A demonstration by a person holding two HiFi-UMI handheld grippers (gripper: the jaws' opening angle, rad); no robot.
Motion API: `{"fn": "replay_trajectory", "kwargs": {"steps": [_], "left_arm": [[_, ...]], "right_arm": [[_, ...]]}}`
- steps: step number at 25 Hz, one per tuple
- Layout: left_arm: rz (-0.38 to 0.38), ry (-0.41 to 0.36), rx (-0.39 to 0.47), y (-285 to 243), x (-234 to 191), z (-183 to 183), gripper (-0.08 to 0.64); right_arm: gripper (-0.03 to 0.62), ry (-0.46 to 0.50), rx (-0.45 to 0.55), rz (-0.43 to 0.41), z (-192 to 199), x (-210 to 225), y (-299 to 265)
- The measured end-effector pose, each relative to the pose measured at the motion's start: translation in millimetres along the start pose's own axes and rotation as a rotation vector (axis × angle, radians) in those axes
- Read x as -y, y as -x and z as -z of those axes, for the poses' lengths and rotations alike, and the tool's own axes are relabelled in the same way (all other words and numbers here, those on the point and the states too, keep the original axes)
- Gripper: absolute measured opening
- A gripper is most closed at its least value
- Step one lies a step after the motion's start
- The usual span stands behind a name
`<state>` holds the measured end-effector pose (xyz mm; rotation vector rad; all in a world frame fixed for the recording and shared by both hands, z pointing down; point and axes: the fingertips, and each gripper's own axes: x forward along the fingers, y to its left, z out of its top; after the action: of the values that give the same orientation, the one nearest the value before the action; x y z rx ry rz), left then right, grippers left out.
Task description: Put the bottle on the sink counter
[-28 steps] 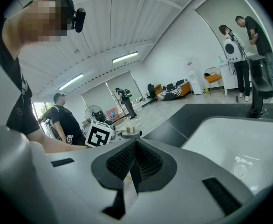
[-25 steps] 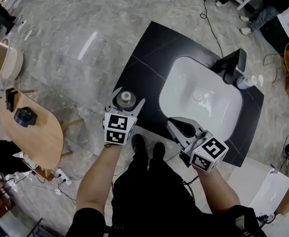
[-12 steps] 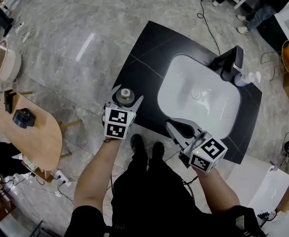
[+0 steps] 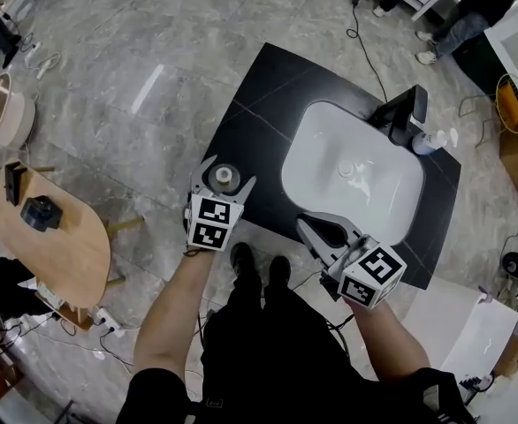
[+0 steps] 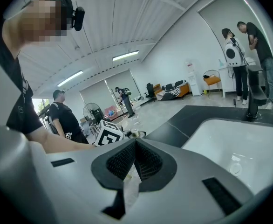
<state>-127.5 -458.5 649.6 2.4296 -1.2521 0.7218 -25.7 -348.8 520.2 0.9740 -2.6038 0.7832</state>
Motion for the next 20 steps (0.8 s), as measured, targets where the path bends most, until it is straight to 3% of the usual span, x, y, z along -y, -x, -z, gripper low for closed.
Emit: {"fn": "replay_trajectory", "kwargs": {"steps": [8,20], "left_arm": [[0.032,-0.015,-0.037,7,4,13,0.344],[-0.011,-0.073,-0.031,40,2,-15,0.344]], "right_arm": [[0.014,0.038,-0.012,0.016,-11,-22,4],[0.014,0.058,0.035,0.004,-34,-44,35]]}}
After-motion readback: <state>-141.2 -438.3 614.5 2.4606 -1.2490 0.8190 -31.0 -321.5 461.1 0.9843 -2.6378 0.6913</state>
